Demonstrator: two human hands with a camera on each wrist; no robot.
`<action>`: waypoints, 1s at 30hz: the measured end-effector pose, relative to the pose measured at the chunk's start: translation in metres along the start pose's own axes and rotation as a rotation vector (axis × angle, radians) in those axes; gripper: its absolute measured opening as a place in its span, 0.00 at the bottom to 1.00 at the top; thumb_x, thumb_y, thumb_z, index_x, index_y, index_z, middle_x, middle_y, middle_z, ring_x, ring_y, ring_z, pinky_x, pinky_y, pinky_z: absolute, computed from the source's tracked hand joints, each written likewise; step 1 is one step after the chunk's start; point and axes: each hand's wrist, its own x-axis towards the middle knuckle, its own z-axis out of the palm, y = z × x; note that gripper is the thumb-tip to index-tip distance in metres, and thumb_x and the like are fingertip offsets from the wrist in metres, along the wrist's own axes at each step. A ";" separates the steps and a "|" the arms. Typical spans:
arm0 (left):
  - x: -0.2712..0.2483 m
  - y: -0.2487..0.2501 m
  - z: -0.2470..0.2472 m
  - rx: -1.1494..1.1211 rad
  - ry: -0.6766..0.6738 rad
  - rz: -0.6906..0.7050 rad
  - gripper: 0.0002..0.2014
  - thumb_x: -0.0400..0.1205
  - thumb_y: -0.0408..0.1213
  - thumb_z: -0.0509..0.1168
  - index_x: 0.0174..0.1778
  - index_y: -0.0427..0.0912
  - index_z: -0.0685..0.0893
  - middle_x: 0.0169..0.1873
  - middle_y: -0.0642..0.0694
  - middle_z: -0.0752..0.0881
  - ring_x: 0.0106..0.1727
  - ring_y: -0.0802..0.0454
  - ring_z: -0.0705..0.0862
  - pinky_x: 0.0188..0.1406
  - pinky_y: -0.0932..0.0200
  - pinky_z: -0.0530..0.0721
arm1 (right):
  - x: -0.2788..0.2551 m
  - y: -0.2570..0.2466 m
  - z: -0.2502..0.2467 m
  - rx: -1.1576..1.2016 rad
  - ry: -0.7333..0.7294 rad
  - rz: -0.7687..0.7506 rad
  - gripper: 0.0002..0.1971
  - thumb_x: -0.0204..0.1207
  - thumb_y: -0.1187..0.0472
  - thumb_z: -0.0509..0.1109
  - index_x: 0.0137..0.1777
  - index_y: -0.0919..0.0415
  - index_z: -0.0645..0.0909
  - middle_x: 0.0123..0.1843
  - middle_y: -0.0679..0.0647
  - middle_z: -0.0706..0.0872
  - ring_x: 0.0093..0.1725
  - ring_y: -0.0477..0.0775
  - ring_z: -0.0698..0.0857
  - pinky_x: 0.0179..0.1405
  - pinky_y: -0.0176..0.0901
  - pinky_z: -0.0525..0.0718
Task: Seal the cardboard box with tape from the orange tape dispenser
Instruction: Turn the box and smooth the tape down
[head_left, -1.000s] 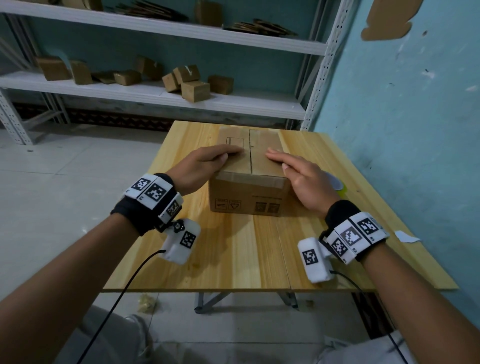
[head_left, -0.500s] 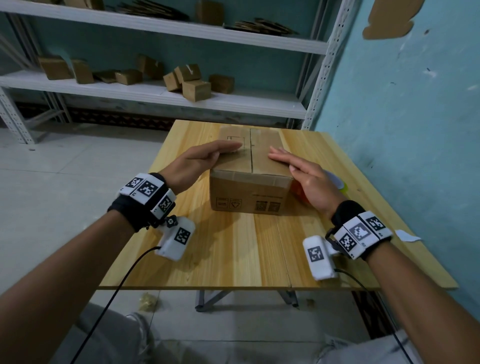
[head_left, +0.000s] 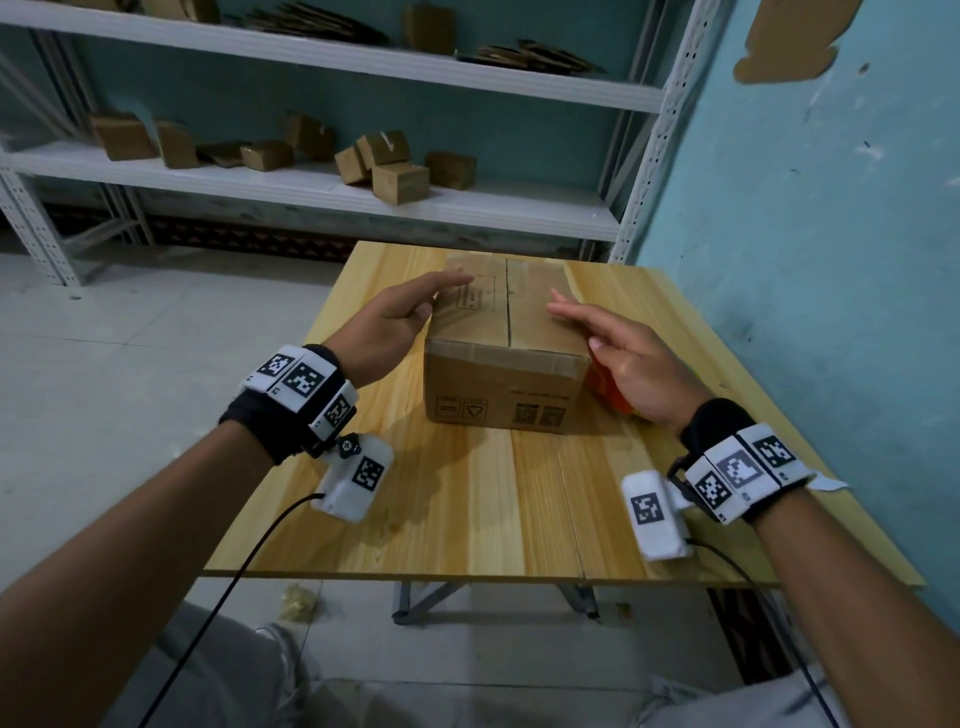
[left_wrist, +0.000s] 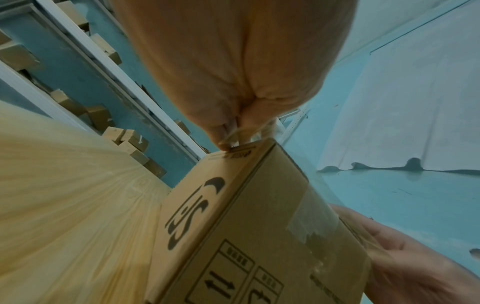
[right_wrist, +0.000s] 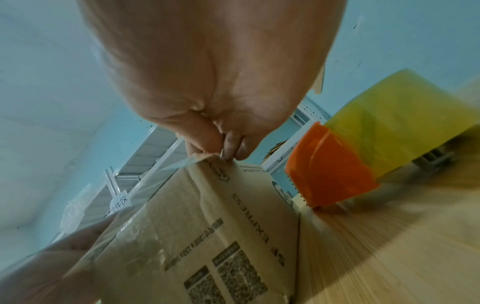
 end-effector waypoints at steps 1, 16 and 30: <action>0.000 0.001 -0.001 0.003 0.006 -0.005 0.24 0.88 0.23 0.47 0.74 0.52 0.72 0.75 0.55 0.69 0.75 0.62 0.64 0.63 0.78 0.65 | 0.000 0.000 0.001 -0.006 0.006 -0.007 0.28 0.86 0.76 0.50 0.77 0.50 0.74 0.81 0.37 0.67 0.79 0.31 0.62 0.71 0.17 0.59; -0.005 0.011 0.004 0.306 -0.082 0.092 0.24 0.84 0.50 0.58 0.77 0.51 0.72 0.79 0.56 0.66 0.82 0.63 0.53 0.75 0.61 0.57 | 0.000 -0.005 0.015 -0.207 0.108 -0.099 0.22 0.84 0.50 0.66 0.77 0.51 0.77 0.82 0.43 0.71 0.84 0.37 0.60 0.81 0.35 0.56; -0.001 0.014 0.018 0.429 -0.075 0.220 0.21 0.85 0.45 0.60 0.75 0.49 0.74 0.77 0.52 0.71 0.81 0.53 0.62 0.83 0.43 0.54 | 0.010 -0.013 0.026 -0.279 0.135 -0.182 0.19 0.83 0.51 0.69 0.72 0.54 0.82 0.77 0.47 0.78 0.80 0.41 0.70 0.85 0.54 0.61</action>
